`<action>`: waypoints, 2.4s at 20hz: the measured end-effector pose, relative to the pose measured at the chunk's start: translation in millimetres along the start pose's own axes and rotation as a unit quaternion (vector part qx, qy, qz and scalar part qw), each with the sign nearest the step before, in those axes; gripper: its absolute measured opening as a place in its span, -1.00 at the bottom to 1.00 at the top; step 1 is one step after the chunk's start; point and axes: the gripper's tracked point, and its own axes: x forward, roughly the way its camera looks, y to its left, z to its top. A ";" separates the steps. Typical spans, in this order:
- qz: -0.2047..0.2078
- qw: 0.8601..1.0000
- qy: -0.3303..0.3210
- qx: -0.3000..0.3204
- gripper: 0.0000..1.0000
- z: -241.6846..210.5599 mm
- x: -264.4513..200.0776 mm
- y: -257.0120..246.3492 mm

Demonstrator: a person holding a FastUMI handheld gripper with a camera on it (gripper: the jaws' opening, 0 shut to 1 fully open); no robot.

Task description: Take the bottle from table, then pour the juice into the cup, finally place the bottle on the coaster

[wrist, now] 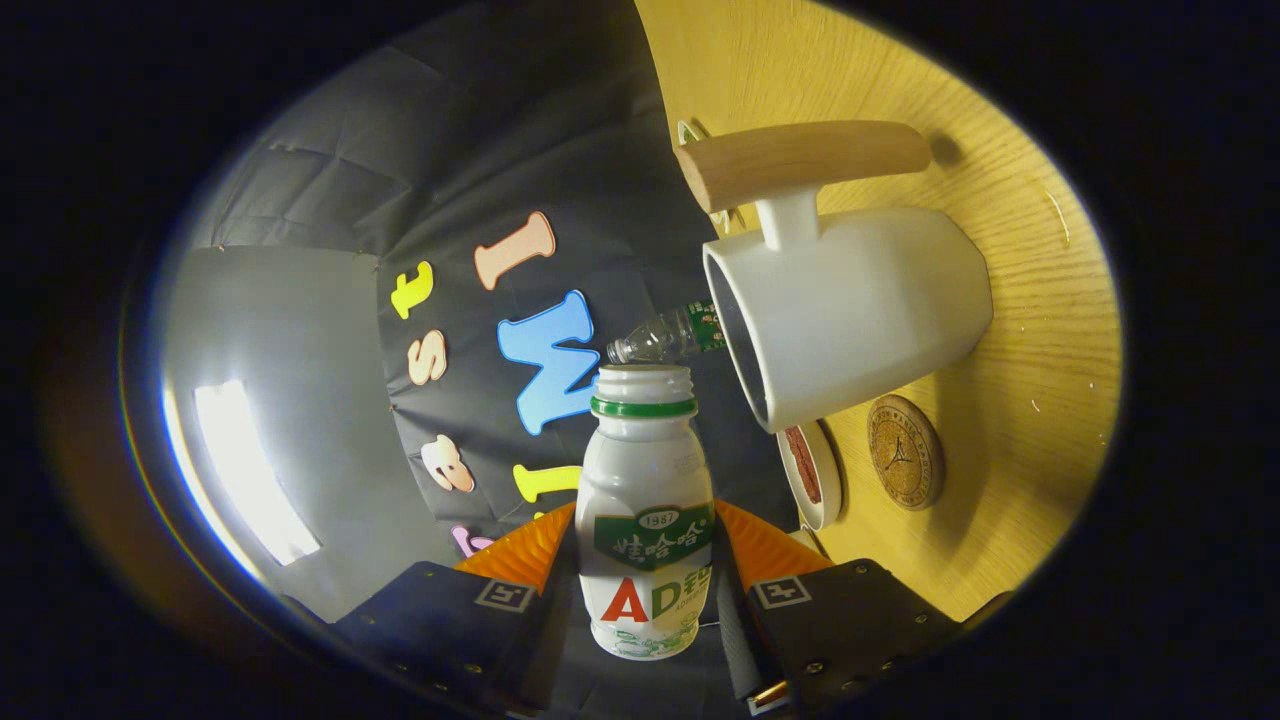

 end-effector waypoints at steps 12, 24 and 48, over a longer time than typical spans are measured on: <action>-0.040 0.991 0.009 -0.128 0.29 3.6 -2.1 -21.9; -0.068 0.944 0.020 -0.322 0.29 0.9 7.8 -25.3; -0.103 0.555 0.044 -0.824 0.30 -39.2 32.9 -22.8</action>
